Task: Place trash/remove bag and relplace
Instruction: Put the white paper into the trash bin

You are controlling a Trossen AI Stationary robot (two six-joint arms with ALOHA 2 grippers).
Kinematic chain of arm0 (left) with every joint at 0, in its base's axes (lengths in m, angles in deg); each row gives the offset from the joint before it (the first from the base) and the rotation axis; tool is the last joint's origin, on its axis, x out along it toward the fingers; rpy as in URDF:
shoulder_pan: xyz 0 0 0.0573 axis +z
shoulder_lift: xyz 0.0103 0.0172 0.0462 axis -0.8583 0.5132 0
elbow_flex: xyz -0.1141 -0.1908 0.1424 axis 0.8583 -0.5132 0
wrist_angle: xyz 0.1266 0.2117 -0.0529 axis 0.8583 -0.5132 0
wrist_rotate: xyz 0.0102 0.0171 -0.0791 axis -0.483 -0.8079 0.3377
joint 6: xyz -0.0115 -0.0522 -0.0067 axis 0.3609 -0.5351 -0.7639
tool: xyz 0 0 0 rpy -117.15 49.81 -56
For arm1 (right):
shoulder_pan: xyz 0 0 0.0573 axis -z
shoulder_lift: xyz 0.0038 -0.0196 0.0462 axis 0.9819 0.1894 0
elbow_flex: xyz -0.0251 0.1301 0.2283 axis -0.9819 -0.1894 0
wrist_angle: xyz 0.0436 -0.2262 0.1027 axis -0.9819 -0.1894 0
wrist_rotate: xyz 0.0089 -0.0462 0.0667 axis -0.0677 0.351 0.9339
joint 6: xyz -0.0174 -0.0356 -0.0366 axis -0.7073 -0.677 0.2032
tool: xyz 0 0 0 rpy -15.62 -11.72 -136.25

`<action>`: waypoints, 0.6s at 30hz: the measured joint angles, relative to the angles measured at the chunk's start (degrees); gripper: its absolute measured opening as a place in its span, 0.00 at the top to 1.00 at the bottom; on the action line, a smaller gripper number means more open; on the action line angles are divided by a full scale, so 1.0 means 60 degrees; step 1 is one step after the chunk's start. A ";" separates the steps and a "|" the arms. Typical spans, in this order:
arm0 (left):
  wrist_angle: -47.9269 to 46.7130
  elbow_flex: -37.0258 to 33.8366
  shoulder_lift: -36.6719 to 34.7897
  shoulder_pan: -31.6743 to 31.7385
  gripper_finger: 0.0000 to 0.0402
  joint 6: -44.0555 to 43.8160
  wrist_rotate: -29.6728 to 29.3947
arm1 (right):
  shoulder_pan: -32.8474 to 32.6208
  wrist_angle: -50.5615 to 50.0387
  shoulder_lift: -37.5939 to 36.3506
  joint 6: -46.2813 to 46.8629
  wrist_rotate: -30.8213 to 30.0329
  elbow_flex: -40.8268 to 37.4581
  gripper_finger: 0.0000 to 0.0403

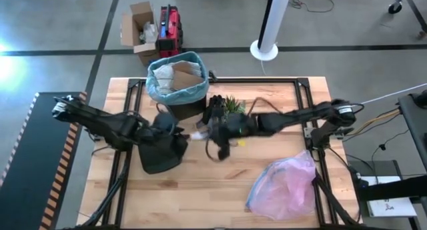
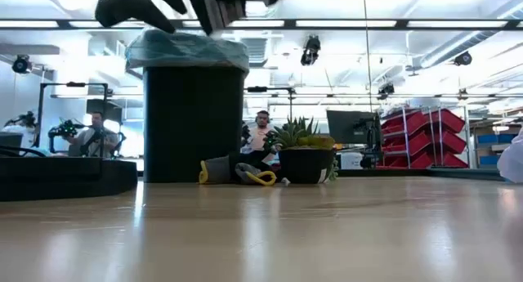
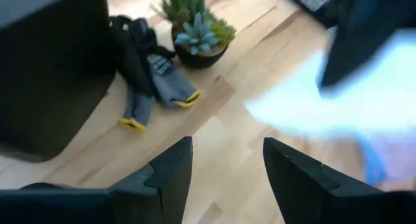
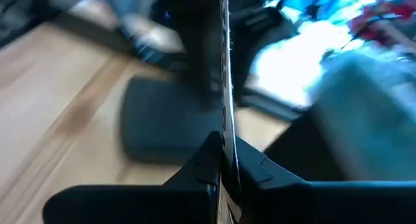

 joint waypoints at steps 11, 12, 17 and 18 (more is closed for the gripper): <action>-0.1099 -0.0015 -0.0887 -0.0353 0.63 -0.0314 0.0656 | 0.1893 0.0577 0.0482 0.0601 0.0090 0.2874 1.00; -0.1124 -0.0015 -0.0867 -0.0353 0.63 -0.0191 0.0685 | 0.2073 0.0526 0.0646 0.0817 0.0094 0.3115 1.00; -0.1210 -0.0025 -0.0697 -0.0353 0.65 0.0483 0.0731 | 0.2831 0.0673 0.1921 0.1791 0.0090 0.4750 1.00; -0.1215 -0.0025 -0.0688 -0.0353 0.66 0.0592 0.0764 | 0.2950 0.0675 0.2223 0.2086 0.0090 0.5093 1.00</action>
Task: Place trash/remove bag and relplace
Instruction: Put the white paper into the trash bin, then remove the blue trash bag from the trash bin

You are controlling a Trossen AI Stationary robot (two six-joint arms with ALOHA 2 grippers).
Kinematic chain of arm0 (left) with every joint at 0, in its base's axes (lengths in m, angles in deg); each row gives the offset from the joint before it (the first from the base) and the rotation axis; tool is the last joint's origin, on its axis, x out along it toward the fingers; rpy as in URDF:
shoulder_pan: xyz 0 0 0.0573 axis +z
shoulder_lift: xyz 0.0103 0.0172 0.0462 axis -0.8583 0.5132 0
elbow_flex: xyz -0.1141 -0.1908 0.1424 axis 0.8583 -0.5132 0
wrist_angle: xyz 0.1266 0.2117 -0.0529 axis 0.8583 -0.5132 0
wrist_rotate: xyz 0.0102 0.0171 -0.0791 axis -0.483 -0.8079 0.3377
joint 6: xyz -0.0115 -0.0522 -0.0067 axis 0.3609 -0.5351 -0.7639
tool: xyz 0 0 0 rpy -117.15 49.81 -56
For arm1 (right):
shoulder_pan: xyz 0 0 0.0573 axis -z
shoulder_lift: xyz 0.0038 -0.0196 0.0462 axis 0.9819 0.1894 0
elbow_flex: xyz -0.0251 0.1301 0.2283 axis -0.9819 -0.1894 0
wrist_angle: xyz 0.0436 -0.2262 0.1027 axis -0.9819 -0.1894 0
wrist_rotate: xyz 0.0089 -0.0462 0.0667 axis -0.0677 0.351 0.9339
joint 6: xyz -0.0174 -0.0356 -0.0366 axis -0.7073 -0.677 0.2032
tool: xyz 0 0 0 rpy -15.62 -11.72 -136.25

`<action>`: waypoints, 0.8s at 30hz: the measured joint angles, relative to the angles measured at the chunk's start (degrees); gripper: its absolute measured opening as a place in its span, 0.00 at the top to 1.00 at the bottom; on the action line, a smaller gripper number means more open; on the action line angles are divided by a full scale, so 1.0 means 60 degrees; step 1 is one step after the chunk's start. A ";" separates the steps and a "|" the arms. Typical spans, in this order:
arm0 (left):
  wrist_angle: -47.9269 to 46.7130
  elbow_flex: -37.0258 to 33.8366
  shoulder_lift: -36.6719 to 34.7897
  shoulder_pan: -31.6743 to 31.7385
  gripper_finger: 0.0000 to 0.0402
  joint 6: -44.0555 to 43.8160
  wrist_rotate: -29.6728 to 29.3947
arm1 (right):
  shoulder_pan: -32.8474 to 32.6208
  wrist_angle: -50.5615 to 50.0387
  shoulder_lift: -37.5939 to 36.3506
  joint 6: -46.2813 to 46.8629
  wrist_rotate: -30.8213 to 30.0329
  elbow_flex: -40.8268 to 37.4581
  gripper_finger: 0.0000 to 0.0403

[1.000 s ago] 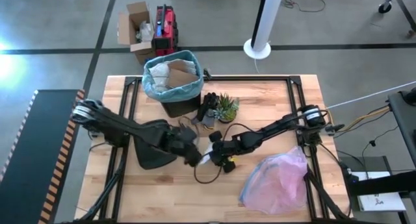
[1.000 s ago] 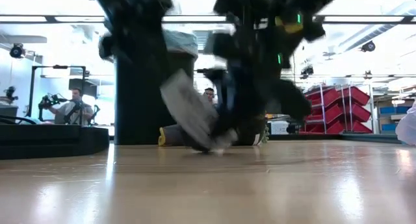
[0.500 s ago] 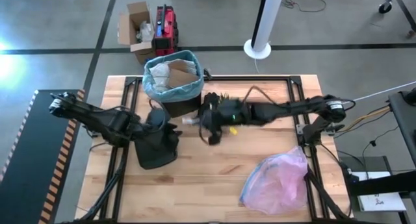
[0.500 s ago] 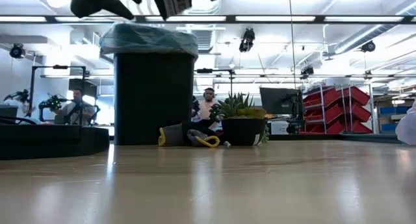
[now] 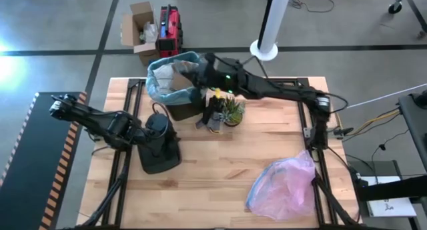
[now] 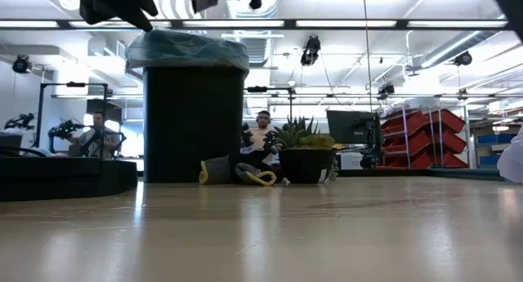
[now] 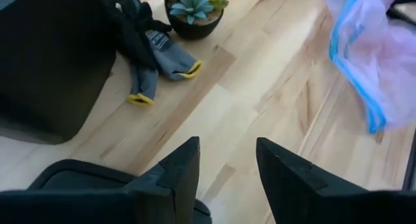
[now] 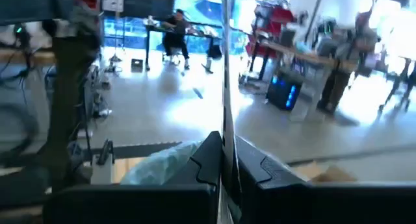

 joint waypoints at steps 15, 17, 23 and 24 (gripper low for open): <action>-0.0646 0.0000 -0.0794 -0.0251 0.68 0.1233 0.0325 | 0.0639 -0.3072 0.2703 0.2767 0.0774 0.3499 0.87; -0.0621 0.0000 -0.0940 -0.0251 0.67 0.1452 -0.0023 | 0.0657 -0.3617 0.2667 0.2866 0.0748 0.3635 0.81; -0.0625 0.0000 -0.1309 -0.0251 0.64 0.1808 -0.1036 | 0.0699 -0.4531 0.2277 0.2716 0.0660 0.3661 0.64; -0.0627 0.0000 -0.1360 -0.0251 0.63 0.1812 -0.1065 | 0.0702 -0.4516 0.2191 0.2681 0.0663 0.3661 0.62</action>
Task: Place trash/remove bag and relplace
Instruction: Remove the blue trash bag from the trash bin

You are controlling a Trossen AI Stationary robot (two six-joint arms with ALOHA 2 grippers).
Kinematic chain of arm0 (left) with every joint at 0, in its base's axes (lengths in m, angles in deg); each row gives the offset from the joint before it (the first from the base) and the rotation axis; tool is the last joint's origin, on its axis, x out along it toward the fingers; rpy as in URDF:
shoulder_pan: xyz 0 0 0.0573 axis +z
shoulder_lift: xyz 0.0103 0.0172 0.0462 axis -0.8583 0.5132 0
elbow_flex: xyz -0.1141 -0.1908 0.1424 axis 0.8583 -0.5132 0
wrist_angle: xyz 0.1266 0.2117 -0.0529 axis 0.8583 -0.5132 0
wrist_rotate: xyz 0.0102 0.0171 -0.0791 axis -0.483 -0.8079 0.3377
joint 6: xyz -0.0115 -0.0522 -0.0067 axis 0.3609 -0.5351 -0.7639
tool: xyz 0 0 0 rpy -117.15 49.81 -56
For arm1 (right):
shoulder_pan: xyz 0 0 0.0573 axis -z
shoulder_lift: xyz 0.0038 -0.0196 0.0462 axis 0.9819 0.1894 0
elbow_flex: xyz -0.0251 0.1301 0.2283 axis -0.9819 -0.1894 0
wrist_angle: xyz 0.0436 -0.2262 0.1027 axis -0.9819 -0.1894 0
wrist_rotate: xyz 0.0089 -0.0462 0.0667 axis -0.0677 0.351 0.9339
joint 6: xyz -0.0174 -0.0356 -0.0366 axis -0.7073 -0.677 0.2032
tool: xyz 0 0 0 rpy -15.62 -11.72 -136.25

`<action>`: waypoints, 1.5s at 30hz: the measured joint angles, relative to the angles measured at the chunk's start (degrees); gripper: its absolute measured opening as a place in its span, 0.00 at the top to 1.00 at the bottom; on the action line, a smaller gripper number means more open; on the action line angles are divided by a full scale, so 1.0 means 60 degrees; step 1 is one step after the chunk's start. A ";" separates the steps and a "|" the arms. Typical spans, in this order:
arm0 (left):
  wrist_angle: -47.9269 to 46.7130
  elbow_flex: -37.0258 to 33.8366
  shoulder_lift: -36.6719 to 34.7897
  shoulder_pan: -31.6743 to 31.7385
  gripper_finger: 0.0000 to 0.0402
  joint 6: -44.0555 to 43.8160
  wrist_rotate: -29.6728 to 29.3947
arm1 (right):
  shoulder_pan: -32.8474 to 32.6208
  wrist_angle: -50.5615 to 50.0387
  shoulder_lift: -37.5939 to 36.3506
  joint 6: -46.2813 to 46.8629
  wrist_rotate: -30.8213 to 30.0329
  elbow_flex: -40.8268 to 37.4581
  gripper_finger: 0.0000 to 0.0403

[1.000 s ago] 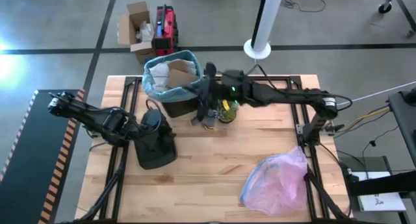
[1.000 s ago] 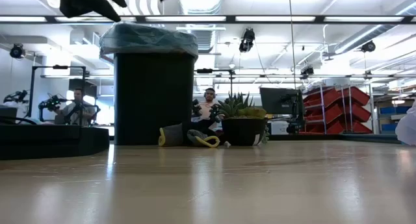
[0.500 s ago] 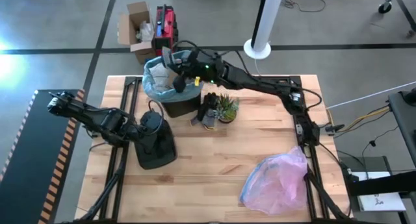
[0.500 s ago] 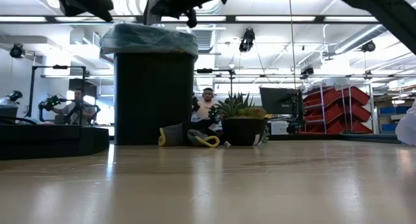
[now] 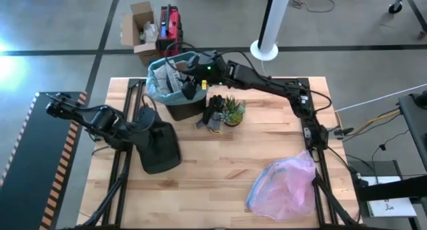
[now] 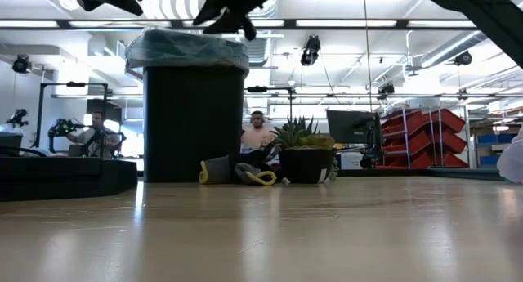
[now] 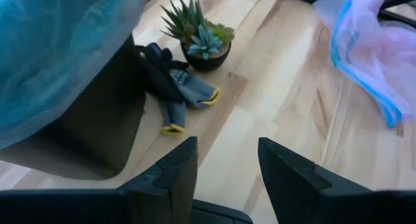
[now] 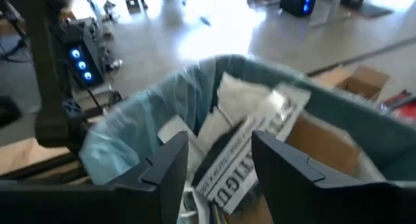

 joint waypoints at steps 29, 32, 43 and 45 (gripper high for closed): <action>0.6417 0.0006 -0.0717 0.0036 0.80 0.3509 -0.0297 | -0.2008 -0.3378 -0.4896 -0.2705 -0.0029 -0.0429 0.99; 0.7271 0.0007 -0.0621 0.0045 0.83 0.3662 0.0372 | -0.2491 -0.3383 -0.5531 -0.2540 -0.0214 -0.0882 1.00; 0.6915 0.0007 -0.0196 0.0046 0.93 0.2977 0.0292 | -0.4216 -0.3324 -0.8009 -0.1209 -0.1594 -0.3931 1.00; 0.6069 0.0007 -0.0231 0.0033 0.93 0.2393 0.0168 | -0.4533 -0.3301 -0.8269 -0.0814 -0.1769 -0.4615 1.00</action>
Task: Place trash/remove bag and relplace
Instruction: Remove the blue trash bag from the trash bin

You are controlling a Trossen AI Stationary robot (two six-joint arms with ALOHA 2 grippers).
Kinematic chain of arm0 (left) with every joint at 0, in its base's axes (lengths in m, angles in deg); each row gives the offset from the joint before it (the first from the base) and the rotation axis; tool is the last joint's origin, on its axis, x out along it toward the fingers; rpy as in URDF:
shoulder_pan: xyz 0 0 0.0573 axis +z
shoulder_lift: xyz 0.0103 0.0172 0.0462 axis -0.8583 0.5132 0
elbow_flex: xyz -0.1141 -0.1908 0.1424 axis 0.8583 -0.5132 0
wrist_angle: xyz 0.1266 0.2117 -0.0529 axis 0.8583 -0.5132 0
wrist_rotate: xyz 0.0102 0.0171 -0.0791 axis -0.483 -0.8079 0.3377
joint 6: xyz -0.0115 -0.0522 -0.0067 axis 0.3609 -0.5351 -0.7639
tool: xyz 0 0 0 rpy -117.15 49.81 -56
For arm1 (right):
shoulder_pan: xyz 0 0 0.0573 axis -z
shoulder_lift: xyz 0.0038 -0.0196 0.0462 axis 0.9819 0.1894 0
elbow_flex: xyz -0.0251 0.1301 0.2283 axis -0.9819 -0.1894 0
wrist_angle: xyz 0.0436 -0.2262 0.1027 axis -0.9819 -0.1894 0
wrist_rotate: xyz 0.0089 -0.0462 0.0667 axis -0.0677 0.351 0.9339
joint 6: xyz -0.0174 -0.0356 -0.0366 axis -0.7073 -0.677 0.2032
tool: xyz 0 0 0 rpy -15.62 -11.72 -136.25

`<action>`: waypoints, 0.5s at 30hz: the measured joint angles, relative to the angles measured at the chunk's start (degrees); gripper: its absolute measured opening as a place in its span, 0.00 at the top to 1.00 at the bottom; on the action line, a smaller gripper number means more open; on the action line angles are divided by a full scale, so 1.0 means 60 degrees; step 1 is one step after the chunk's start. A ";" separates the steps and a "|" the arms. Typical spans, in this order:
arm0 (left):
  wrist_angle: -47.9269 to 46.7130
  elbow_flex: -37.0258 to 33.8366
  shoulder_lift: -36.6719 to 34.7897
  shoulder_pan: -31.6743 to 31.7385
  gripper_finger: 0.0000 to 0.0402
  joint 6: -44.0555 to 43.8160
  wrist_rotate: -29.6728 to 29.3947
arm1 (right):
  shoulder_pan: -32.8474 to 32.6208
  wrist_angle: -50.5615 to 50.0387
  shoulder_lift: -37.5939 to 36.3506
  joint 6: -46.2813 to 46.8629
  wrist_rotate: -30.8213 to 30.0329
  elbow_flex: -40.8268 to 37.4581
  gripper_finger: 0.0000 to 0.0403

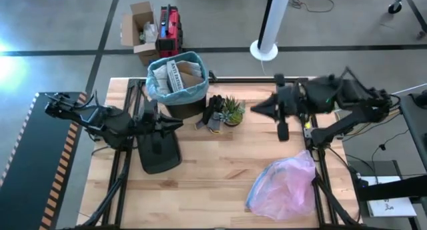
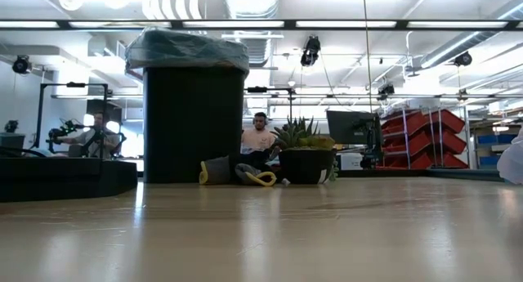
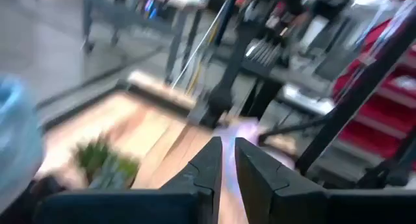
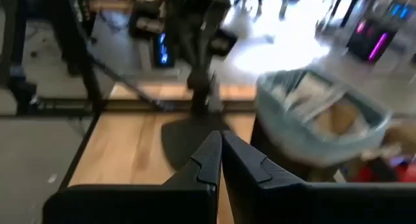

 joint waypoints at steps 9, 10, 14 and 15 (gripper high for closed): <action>-0.6510 -0.0007 0.0691 -0.0183 0.79 -0.4384 0.1531 | -0.1226 -0.0043 -0.0476 0.1659 -0.0831 -0.2363 1.00; -0.6770 -0.0007 0.0907 -0.0289 0.77 -0.4468 0.1827 | -0.1300 -0.0074 -0.0475 0.1794 -0.0903 -0.2552 1.00; -0.7055 -0.0007 0.1974 -0.0667 0.70 -0.4490 0.2727 | -0.1446 -0.0144 -0.0476 0.2167 -0.1079 -0.3165 1.00; -0.7151 -0.0007 0.2237 -0.0737 0.68 -0.4545 0.2916 | -0.1469 -0.0158 -0.0476 0.2299 -0.1080 -0.3298 1.00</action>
